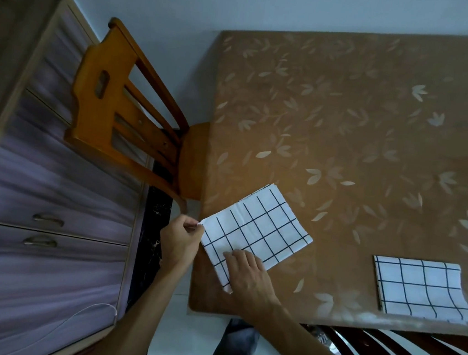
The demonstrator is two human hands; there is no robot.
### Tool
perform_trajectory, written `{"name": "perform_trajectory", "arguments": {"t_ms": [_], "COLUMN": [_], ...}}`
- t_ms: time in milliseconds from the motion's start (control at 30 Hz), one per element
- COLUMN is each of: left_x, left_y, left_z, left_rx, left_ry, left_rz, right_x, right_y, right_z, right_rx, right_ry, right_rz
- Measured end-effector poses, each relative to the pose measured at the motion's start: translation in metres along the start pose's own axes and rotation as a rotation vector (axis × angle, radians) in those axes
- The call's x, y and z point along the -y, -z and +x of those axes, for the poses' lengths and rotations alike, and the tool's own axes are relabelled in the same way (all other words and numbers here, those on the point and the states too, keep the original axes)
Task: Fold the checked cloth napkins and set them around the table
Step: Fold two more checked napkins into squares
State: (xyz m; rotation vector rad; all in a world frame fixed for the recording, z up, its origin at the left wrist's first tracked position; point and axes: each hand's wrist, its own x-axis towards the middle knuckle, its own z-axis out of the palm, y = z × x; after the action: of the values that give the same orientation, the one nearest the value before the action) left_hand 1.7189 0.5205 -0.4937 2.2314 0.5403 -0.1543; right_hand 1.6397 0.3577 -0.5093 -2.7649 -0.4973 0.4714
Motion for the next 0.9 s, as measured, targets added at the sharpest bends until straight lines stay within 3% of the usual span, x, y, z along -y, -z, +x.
{"name": "perform_trajectory", "arguments": {"t_ms": [67,200,333,433,567,667,733,900], "left_x": [-0.003,0.001,-0.003,-0.006,-0.001,0.015,0.018,0.014], "left_y": [0.006,0.018,0.033,0.036,0.034,0.025,0.017,0.003], "left_z": [-0.007,-0.008,-0.008,-0.016,-0.018,-0.018,-0.022,-0.028], "left_rx": [0.003,0.101,0.168,0.282,0.41,0.367,0.358,0.5], "left_ry": [0.07,0.448,0.531,0.431,0.199,-0.167,-0.303,-0.099], "left_rz": [-0.064,-0.648,-0.885,-0.857,-0.732,-0.209,-0.003,-0.136], "right_x": [0.005,0.011,-0.003,-0.028,-0.051,-0.058,-0.065,-0.066], "right_y": [0.001,-0.003,0.002,0.006,0.023,0.037,0.043,0.061], "right_z": [0.0,0.007,0.007,-0.003,-0.024,-0.041,-0.047,-0.06], "right_rx": [-0.038,-0.136,-0.277,-0.365,-0.387,-0.367,-0.39,-0.482], "right_ry": [-0.038,-0.085,-0.085,-0.038,-0.108,-0.15,-0.159,-0.147], "right_rz": [-0.029,-0.016,0.026,0.03,0.058,0.135,0.14,0.336]}}
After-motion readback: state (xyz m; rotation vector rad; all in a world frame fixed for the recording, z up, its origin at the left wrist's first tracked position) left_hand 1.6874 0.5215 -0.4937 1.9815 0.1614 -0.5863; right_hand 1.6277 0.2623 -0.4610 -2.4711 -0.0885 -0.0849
